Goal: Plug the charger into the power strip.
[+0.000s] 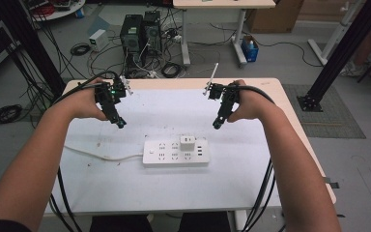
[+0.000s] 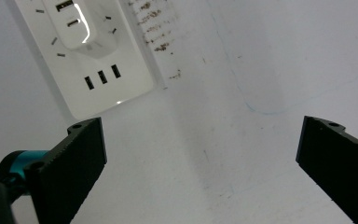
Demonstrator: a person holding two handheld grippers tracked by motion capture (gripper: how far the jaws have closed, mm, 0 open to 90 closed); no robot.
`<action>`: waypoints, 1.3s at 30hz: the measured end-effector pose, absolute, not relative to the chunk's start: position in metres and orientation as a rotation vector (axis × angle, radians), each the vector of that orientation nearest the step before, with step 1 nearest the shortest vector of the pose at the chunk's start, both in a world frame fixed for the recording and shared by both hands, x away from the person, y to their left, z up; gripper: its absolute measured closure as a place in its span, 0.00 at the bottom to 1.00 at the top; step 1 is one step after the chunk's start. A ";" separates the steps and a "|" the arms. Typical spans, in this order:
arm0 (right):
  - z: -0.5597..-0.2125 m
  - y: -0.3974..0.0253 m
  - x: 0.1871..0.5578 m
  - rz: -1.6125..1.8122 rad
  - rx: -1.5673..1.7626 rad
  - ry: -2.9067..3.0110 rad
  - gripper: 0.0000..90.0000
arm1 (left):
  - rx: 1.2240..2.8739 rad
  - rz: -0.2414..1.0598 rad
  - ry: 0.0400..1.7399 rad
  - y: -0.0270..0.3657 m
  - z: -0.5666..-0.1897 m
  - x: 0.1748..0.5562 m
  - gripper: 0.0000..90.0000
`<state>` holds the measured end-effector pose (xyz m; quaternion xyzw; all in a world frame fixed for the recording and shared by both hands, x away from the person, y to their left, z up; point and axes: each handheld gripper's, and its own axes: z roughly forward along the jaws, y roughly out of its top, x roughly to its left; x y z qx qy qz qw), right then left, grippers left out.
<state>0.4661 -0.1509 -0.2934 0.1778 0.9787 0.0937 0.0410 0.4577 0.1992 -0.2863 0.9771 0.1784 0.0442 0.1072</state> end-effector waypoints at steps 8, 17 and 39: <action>-0.294 -0.157 0.467 0.277 0.571 3.003 0.01 | 2.882 0.117 0.535 0.199 -0.287 0.458 0.02; -0.293 -0.157 0.467 0.259 0.566 2.999 0.01 | 2.887 0.122 0.535 0.201 -0.286 0.460 0.02; -0.289 -0.153 0.465 0.254 0.555 2.997 0.01 | 2.895 0.120 0.535 0.199 -0.289 0.457 0.02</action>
